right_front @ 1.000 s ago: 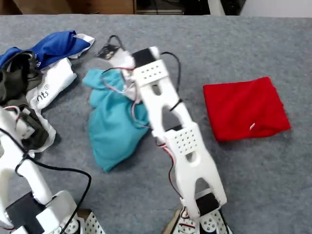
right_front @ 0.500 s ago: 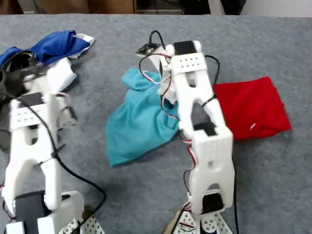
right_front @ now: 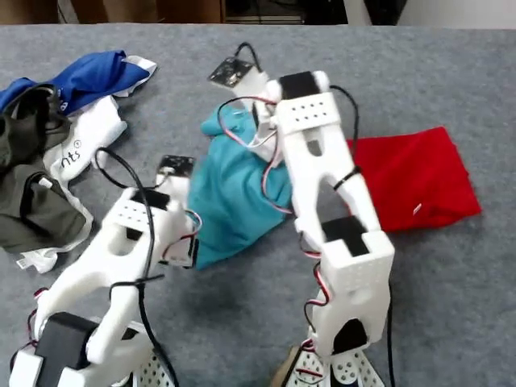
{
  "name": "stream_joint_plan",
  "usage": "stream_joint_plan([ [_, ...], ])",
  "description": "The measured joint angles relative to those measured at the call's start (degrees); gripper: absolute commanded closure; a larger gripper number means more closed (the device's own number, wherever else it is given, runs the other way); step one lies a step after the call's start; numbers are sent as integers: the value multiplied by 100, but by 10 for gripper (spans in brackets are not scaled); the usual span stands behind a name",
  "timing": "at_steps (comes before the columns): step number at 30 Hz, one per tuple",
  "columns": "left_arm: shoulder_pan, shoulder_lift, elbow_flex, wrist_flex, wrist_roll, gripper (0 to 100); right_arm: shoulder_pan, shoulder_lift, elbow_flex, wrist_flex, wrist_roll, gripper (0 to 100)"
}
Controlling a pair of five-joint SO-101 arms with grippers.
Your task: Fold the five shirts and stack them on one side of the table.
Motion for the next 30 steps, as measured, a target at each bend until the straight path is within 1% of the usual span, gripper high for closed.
stream_joint_plan([
  [6, 299, 0, 35, -9, -9, 862, -44, 0, 563, -466, 0, 985],
  [7, 308, 0, 35, -9, -9, 843, -44, 0, 651, -527, 0, 985],
  [9, 308, 0, 35, -18, 26, 774, -35, 0, 809, -633, 0, 985],
  [11, 308, 0, 35, -132, 369, 711, -35, 0, 958, -738, 0, 985],
  [12, 308, 0, 35, -211, 589, 698, -35, 0, 1029, -774, 0, 985],
  [15, 308, 0, 53, -352, 1284, 698, -35, 0, 1222, -870, 0, 985],
  [18, 308, 0, 62, -475, 1503, 698, -35, 0, 1363, -976, 0, 985],
  [21, 308, 0, 105, -651, 1547, 698, -35, 0, 1424, -1029, 0, 985],
  [23, 308, 26, 220, -844, 1547, 721, -35, 0, 1433, -1029, 0, 985],
  [26, 308, 229, 237, -1081, 1565, 790, -35, 0, 1433, -1037, 0, 985],
  [30, 352, 536, 62, -1143, 1582, 886, -35, 0, 1433, -1037, -70, 985],
])
